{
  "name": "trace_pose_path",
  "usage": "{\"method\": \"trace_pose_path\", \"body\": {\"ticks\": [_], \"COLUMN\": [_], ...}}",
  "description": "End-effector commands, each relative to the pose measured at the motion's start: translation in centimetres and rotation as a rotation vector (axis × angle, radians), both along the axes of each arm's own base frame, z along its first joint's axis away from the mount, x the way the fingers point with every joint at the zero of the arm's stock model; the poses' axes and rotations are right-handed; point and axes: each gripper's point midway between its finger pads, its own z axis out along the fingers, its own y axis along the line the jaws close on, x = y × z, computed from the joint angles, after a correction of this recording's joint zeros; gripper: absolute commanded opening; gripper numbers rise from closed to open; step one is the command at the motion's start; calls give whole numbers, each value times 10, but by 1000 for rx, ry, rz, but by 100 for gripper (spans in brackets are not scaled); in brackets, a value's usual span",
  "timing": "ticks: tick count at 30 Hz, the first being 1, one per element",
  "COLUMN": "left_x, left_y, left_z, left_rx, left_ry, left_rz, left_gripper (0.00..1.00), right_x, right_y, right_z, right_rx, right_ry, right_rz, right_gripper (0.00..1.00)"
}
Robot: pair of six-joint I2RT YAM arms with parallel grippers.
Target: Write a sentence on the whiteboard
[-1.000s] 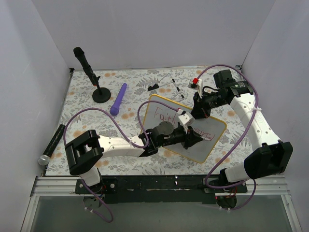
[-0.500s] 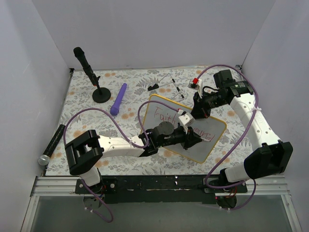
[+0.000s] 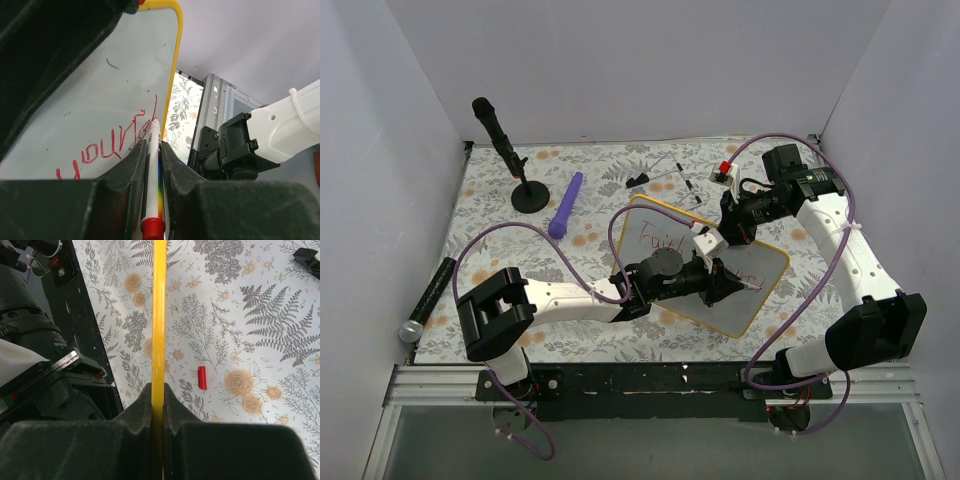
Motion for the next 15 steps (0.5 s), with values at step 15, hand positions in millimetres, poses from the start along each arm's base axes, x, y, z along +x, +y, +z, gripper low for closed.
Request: {"method": "trace_pose_path", "body": {"ticks": [15], "left_x": [-28], "left_y": [36], "left_z": [51], "left_rx": [-118], "left_ry": [-31], "left_rz": [-79], "left_gripper": [0], "right_x": [-5], "right_y": [9], "right_z": [26], "right_rx": [109], "right_ry": [-58], "right_rz": [45], "right_gripper": [1]}}
